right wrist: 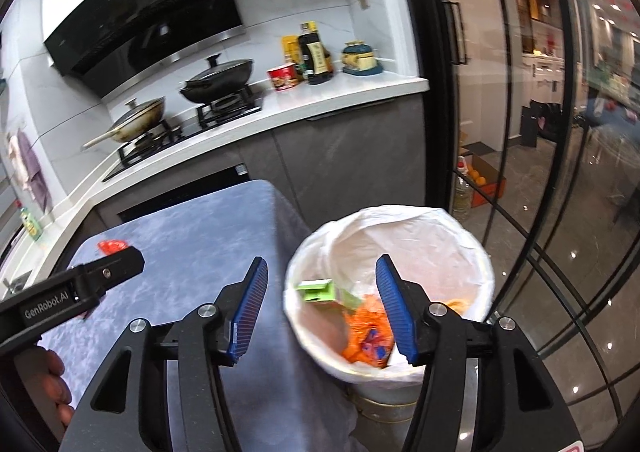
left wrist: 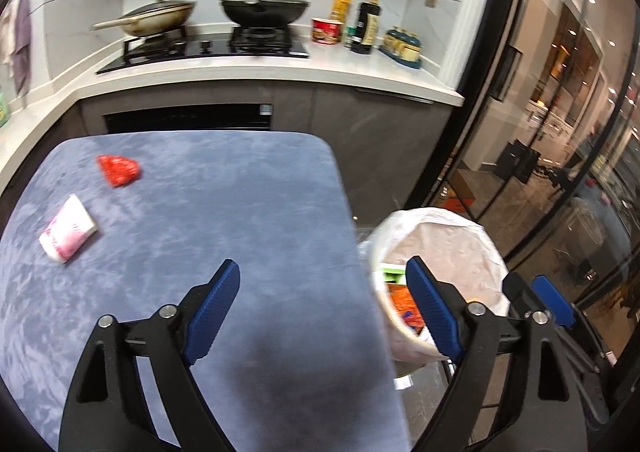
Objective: Collect trash
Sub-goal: 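Move both tools back over the table toward the paper cup and red bag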
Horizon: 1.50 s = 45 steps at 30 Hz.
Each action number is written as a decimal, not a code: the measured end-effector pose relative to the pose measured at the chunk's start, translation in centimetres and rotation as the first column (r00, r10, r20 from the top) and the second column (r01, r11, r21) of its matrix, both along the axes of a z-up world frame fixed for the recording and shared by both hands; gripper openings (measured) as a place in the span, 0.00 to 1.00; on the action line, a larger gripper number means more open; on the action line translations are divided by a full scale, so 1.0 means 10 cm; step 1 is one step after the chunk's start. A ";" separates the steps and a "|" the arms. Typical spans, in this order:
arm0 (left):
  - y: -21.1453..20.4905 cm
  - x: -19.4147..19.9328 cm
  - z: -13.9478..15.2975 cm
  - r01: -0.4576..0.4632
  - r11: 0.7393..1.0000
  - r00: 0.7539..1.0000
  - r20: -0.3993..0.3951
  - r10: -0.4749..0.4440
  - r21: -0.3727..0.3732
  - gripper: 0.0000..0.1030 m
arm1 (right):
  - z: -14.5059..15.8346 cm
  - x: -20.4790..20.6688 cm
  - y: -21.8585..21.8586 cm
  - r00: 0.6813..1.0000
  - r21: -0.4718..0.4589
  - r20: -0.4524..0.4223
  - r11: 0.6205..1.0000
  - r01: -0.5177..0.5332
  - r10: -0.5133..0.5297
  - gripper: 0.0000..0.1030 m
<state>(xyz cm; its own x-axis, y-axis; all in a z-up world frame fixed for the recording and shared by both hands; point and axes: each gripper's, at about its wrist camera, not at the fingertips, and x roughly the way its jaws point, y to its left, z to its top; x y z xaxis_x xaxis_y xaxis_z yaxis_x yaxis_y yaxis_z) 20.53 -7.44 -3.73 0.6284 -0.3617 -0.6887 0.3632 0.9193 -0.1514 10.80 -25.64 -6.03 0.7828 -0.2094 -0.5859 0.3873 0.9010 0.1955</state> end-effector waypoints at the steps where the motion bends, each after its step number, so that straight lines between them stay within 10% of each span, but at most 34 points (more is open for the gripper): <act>1: 0.06 0.00 0.00 -0.010 1.000 1.000 0.004 0.010 0.004 0.81 | 0.00 0.02 0.05 1.000 -0.001 0.000 1.000 -0.010 0.010 0.54; 27: 2.25 0.51 -0.30 -0.335 0.935 0.942 0.008 0.336 0.113 0.91 | -0.13 1.01 1.81 0.944 -0.008 -0.074 0.946 -0.324 0.323 0.54; 45: 2.62 1.26 -0.87 -0.156 0.977 0.988 0.009 0.156 0.149 0.92 | -0.55 2.43 2.61 0.859 0.115 -0.124 0.867 -0.485 0.497 0.54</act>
<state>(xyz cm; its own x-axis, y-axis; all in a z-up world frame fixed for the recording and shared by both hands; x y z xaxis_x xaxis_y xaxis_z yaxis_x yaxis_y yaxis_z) 33.17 18.77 -12.42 0.6671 -0.1529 -0.7291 0.2136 0.9769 -0.0094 35.12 0.45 -11.52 0.6773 0.2302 -0.6987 -0.0725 0.9661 0.2480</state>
